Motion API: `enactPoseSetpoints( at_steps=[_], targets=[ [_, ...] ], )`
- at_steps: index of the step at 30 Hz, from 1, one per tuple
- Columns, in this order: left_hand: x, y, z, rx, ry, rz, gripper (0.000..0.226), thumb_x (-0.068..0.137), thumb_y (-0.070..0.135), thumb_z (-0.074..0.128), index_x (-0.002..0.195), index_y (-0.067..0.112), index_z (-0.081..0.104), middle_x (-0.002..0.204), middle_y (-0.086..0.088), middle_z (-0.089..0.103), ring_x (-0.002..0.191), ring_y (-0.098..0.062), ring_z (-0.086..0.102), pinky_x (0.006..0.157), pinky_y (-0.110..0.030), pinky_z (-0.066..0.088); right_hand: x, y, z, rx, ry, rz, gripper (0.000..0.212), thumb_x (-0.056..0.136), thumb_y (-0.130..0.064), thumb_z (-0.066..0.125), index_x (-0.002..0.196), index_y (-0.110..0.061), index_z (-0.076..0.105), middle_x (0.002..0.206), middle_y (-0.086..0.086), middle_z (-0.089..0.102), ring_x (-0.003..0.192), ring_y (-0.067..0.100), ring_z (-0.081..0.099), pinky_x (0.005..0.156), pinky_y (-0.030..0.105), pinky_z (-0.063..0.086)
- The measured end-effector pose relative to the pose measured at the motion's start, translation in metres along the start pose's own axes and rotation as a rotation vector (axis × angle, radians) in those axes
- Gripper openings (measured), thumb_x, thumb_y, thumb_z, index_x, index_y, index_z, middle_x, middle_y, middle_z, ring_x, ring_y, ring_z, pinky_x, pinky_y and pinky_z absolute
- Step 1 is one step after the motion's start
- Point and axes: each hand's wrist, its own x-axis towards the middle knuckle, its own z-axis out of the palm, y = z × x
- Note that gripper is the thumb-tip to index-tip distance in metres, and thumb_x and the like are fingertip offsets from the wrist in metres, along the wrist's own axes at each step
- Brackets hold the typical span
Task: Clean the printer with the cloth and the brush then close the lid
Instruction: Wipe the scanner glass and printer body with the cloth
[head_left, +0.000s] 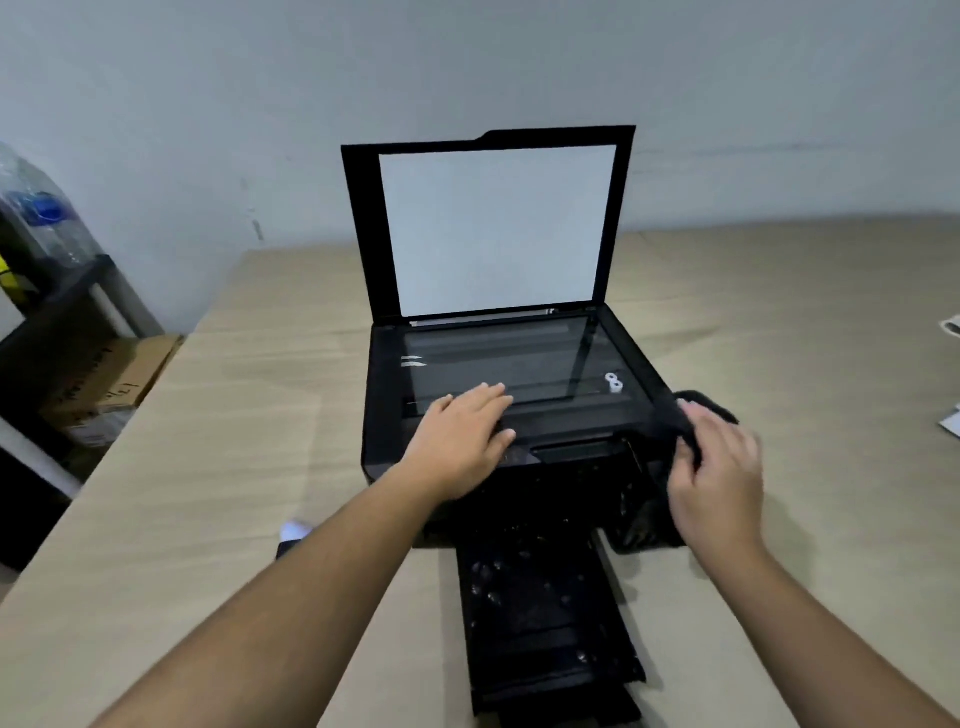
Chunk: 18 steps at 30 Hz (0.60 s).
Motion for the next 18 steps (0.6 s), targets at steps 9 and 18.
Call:
enactPoseSetpoints(
  at_steps=[9,18],
  targets=[
    [0.013,0.024,0.015,0.079,-0.100,0.148,0.047,0.102,0.034,0.026,0.148,0.025,0.027,0.157,0.011,0.023,0.146,-0.007,0.014,0.119,-0.039,0.009,-0.006,0.026,0.012,-0.054,-0.113,0.098,0.038,0.086,-0.018,0.048,0.122,-0.013,0.059,0.129,0.005,0.059,0.122,0.025,0.052,0.105,0.037,0.038],
    [0.013,0.019,0.012,-0.003,-0.091,0.110,0.041,0.101,0.025,0.030,0.141,0.031,0.041,0.149,0.018,0.038,0.144,-0.006,0.020,0.118,-0.036,0.011,-0.005,0.012,0.017,-0.036,-0.139,0.095,0.037,0.089,-0.021,0.047,0.121,-0.007,0.059,0.123,0.010,0.063,0.120,0.025,0.055,0.102,0.039,0.040]
  ],
)
